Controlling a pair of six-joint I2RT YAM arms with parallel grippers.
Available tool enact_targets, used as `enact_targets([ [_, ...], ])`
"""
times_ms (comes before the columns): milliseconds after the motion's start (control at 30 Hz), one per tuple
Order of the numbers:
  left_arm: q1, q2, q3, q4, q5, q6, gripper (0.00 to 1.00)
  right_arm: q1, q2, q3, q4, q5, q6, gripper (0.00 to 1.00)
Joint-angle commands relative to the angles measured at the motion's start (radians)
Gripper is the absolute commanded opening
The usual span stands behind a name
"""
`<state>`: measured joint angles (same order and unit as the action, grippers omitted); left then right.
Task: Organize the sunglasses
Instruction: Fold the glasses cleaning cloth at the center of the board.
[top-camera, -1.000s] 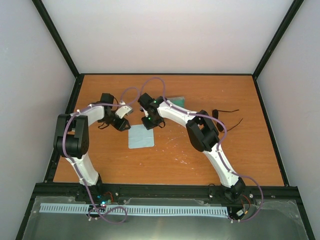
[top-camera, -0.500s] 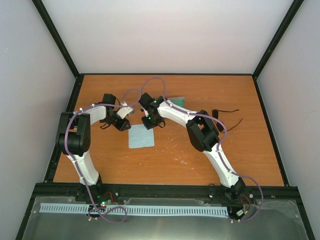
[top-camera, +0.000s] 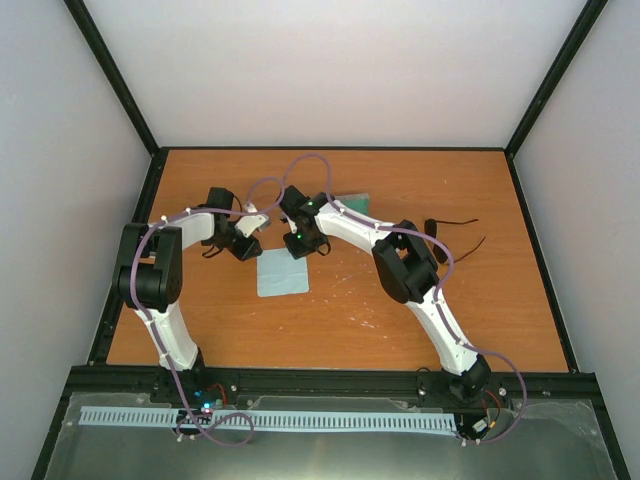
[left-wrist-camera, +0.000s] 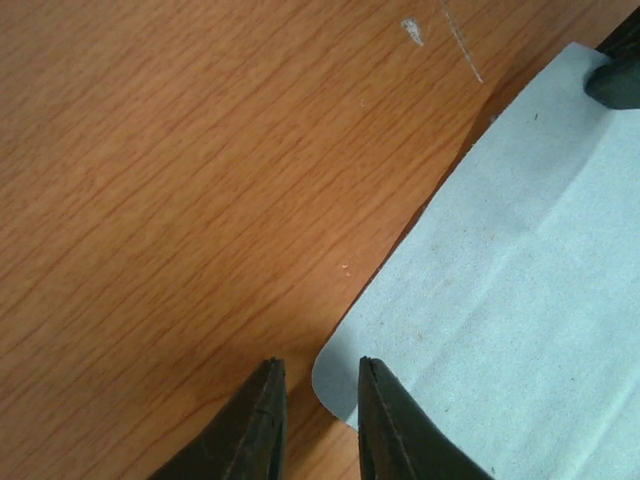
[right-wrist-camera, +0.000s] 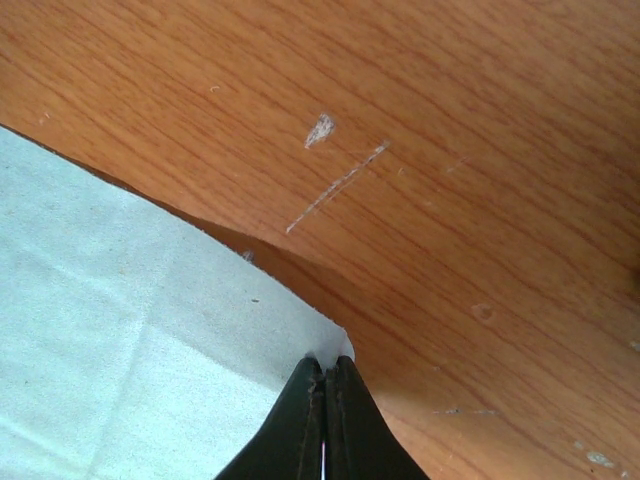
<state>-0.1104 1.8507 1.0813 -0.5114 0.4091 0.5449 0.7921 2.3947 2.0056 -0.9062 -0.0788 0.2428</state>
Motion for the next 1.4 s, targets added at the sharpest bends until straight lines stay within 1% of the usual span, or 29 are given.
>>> enact_targets([
  [0,-0.011,0.032,-0.017,-0.012,-0.003,-0.001,0.21,-0.001,-0.021,-0.018,0.000,0.015,0.011,0.03],
  [300,-0.015,0.036,-0.021,-0.021,0.007,0.002,0.13,-0.001,-0.023,-0.018,0.000,0.015,0.013,0.03],
  [367,-0.017,0.036,-0.023,-0.024,0.007,0.003,0.09,-0.001,-0.023,-0.017,0.000,0.015,0.013,0.03],
  [433,-0.017,0.035,-0.023,-0.027,0.009,0.004,0.02,-0.001,-0.023,-0.017,0.001,0.015,0.013,0.03],
  [467,-0.017,0.035,-0.023,-0.029,0.009,0.005,0.01,-0.001,-0.023,-0.018,0.001,0.016,0.013,0.03],
  [733,-0.017,0.011,-0.009,-0.034,0.007,-0.002,0.00,-0.001,-0.030,-0.020,0.006,0.022,0.016,0.03],
  [1167,-0.016,-0.059,0.095,-0.078,0.034,-0.043,0.01,-0.001,-0.089,-0.065,0.041,0.059,0.016,0.03],
  [1367,-0.017,-0.081,0.130,-0.087,0.047,-0.062,0.00,-0.001,-0.110,-0.089,0.070,0.047,0.015,0.03],
])
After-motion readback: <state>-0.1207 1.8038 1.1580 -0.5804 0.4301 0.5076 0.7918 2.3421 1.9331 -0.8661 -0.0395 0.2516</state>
